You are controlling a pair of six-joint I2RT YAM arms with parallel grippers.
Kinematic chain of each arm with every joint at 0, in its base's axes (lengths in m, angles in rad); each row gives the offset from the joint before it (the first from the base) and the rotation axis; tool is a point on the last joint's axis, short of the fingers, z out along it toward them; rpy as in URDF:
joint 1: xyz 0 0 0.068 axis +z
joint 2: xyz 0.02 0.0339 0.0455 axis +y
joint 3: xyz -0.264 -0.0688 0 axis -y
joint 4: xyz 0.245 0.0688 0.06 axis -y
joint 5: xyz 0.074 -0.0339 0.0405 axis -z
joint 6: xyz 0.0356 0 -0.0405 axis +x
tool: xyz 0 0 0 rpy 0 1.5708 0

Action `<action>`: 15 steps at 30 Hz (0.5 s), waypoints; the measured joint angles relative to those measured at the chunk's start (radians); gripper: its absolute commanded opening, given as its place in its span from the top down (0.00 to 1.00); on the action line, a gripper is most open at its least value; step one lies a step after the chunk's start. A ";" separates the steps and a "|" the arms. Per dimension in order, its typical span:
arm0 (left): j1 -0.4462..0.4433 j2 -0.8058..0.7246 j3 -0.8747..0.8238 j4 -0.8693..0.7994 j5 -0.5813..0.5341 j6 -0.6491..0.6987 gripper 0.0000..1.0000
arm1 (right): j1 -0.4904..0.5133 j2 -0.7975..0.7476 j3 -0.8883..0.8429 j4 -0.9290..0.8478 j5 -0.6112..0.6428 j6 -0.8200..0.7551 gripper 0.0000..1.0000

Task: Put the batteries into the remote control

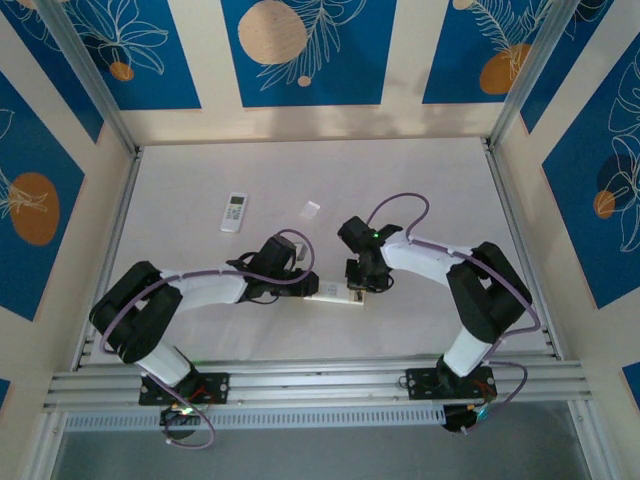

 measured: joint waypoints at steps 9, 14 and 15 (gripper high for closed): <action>0.000 0.000 0.000 -0.001 -0.003 0.000 0.53 | 0.035 0.032 0.023 -0.016 0.054 -0.029 0.79; 0.000 0.000 0.000 -0.005 -0.013 0.002 0.53 | 0.032 0.043 0.033 -0.026 0.049 -0.031 0.87; 0.000 -0.001 0.000 -0.005 -0.016 0.003 0.53 | 0.026 0.042 0.032 -0.025 0.043 -0.027 0.88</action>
